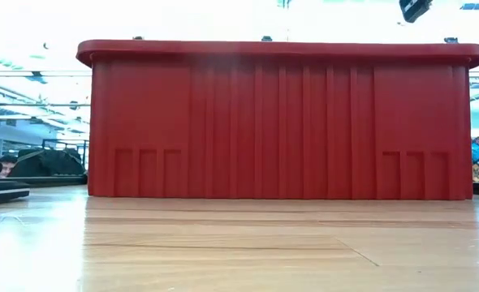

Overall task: Pick and place slides into bin
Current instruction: Put the black slide into the red container

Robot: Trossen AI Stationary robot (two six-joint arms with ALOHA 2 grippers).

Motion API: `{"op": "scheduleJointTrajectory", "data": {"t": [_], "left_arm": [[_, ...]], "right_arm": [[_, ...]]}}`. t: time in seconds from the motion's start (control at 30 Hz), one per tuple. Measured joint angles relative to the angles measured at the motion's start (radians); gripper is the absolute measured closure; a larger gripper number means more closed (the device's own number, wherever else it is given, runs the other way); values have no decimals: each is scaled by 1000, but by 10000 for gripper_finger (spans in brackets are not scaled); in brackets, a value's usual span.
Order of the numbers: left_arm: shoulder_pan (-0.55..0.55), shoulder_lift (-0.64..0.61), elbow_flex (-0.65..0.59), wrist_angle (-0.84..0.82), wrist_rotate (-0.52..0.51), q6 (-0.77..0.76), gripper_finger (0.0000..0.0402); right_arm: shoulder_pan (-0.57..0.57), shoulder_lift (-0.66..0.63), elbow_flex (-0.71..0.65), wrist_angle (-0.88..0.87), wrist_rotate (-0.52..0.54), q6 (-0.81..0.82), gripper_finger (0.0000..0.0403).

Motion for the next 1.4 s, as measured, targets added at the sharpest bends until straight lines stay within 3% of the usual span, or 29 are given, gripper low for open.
{"op": "scheduleJointTrajectory", "data": {"t": [0.2,0.43,0.67,0.97,1.07,1.23,1.4], "left_arm": [[144,41,27,46,36,62,400],[299,204,25,2,334,108,400],[397,338,25,25,549,258,401],[456,505,25,87,576,468,401],[459,564,25,115,619,505,401],[448,663,25,183,656,467,401],[421,736,25,258,694,460,401]], "right_arm": [[0,19,-2,-117,89,68,403],[0,19,-19,-115,105,63,403],[1,19,-19,-78,239,-33,403],[1,19,-48,-85,451,-42,403],[0,20,-73,-77,473,-20,403],[1,22,-99,-73,480,38,403],[0,22,-109,-71,550,62,403]]}}
